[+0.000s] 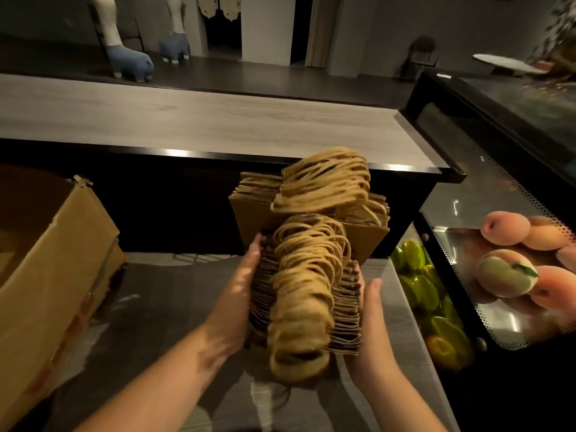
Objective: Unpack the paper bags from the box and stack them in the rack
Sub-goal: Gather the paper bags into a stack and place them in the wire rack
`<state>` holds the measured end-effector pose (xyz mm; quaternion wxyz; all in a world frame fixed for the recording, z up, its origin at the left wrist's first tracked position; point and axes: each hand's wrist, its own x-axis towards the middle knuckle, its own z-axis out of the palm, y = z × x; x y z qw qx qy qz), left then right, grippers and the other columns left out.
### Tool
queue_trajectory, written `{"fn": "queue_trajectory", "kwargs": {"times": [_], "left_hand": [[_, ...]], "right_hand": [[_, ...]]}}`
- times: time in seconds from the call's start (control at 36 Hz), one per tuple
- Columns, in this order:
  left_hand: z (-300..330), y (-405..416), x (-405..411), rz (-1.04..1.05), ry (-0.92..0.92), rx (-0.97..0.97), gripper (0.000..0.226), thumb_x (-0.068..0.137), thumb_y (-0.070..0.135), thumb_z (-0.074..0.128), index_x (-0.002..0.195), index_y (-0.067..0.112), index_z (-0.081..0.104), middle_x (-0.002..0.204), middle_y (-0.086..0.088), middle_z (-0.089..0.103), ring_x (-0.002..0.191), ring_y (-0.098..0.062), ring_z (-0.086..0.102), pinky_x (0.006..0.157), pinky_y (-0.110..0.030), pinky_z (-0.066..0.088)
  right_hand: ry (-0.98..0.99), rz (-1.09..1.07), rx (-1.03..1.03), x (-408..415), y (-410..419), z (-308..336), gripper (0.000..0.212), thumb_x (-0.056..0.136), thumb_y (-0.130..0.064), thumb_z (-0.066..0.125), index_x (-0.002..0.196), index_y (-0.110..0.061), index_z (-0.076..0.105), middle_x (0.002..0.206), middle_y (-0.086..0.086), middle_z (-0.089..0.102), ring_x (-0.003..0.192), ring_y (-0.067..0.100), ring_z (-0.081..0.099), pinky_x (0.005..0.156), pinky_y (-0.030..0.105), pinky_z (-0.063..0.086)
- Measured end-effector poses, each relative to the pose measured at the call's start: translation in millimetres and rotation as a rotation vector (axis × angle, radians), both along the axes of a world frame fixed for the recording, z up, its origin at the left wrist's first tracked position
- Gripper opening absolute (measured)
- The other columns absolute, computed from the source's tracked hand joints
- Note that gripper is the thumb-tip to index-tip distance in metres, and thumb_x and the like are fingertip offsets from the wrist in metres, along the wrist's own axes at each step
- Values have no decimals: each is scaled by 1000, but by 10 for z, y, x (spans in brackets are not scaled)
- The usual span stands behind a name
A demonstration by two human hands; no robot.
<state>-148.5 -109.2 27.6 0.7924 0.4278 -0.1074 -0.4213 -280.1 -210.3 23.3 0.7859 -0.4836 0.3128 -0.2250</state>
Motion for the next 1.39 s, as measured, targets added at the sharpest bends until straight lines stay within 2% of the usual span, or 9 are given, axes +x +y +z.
{"fn": "queue_trajectory", "kwargs": {"times": [0.17,0.28,0.39,0.67,0.89,1.11,1.25,1.33,1.39], "left_hand": [[-38,32,19,17,-80,57,57,91,51,40,141,27,47,133,-2,61,123,-21,57,108,-46,39],[-35,42,37,14,-56,47,43,99,46,28,124,28,58,119,4,69,102,-9,68,88,-31,52],[-69,78,36,-60,-69,64,63,88,58,44,140,23,48,133,-5,61,126,-22,54,113,-47,33],[-73,71,92,-114,34,14,63,91,56,31,142,22,46,135,-7,59,125,-25,55,108,-48,38],[-96,25,113,-128,183,-80,46,75,59,62,107,28,76,107,0,67,92,-16,64,68,-24,56],[-113,127,127,-91,72,30,62,90,59,28,132,22,54,129,-6,64,113,-21,64,87,-36,55],[-42,273,377,263,-289,251,60,94,61,21,143,33,41,141,9,50,135,-12,41,112,-37,31],[79,160,707,359,-288,238,62,99,59,17,150,28,31,155,4,33,144,-16,27,119,-42,15],[179,20,838,281,-297,224,70,96,65,17,150,24,33,154,0,36,143,-18,31,119,-43,19]], "right_hand": [[-19,-64,-17,-24,73,85,102,60,-89,45,146,-34,40,134,-1,61,124,21,57,108,44,40],[-23,-99,-49,-50,64,123,84,76,-72,25,150,-35,32,145,-5,49,131,17,48,112,42,35],[-6,-6,-58,-11,95,150,86,74,-81,29,151,-41,25,146,-8,45,128,14,49,103,33,41],[17,-23,-83,35,26,165,82,78,-70,23,151,-34,28,147,-5,47,135,16,44,117,45,28],[-15,-13,-82,-67,152,62,116,41,-99,52,145,-50,33,146,-11,48,135,16,44,117,49,27],[11,-96,-141,-126,87,18,77,79,-71,26,148,-38,35,137,-12,53,124,7,50,103,32,39],[31,-320,-240,-106,-256,31,67,94,-61,17,152,-29,28,157,-9,30,138,1,28,108,23,19],[55,-328,-401,-16,-565,91,56,104,-50,16,154,-26,21,161,-7,22,144,-2,22,110,15,14],[23,-293,-336,106,-666,174,67,95,-67,19,153,-35,21,160,-12,21,147,5,17,117,28,11]]}}
